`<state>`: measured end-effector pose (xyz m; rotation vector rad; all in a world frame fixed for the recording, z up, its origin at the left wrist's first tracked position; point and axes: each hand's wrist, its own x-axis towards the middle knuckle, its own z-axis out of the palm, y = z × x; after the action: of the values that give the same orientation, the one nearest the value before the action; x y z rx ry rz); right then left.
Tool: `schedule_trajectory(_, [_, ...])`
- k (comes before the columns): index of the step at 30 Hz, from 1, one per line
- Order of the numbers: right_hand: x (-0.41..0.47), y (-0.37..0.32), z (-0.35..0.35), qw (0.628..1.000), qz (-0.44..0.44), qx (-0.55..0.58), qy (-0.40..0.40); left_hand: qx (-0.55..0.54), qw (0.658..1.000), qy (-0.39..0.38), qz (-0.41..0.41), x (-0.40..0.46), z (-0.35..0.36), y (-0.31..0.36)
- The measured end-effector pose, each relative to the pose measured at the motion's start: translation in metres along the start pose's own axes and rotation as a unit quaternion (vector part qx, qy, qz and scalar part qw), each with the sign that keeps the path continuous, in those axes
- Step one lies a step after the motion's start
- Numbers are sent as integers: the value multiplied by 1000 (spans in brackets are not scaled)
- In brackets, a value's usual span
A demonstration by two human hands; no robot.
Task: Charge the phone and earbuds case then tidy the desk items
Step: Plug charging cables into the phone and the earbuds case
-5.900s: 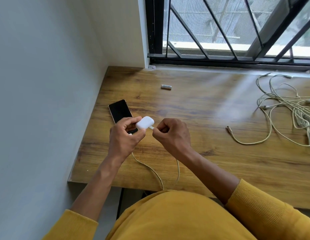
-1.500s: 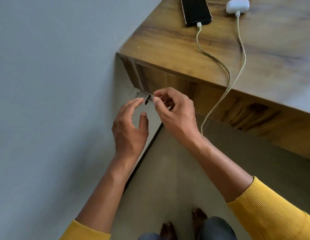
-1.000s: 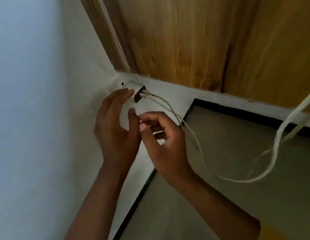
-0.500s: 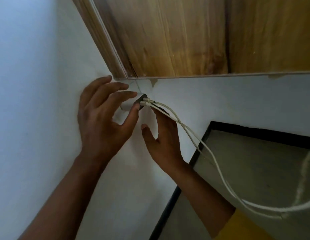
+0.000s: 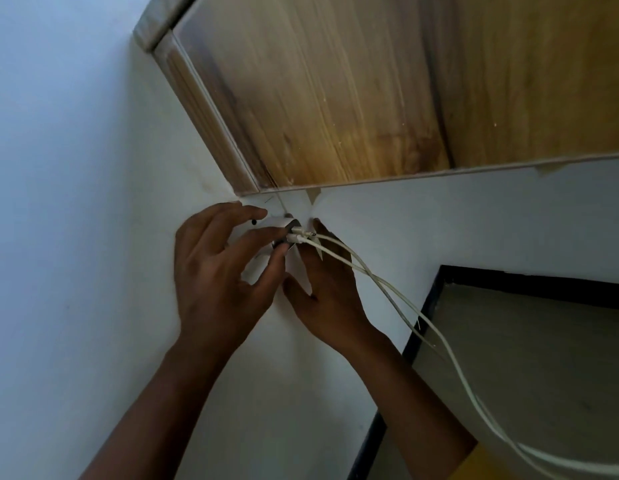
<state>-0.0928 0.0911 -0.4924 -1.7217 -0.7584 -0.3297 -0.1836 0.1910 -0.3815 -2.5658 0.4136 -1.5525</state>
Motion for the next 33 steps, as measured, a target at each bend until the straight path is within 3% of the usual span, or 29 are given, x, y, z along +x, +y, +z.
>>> schedule_trajectory(10, [0,1,15,998,6,-59,20,19,1000,-11,-1,-1,-1,0])
schedule_trajectory(24, [3,-9,-4,992,13,-109,-56,65,997,-28,5,2,-5,0])
schedule_trajectory(33, [-27,-8,8,996,41,-18,81,-24,999,-27,5,2,-14,-2])
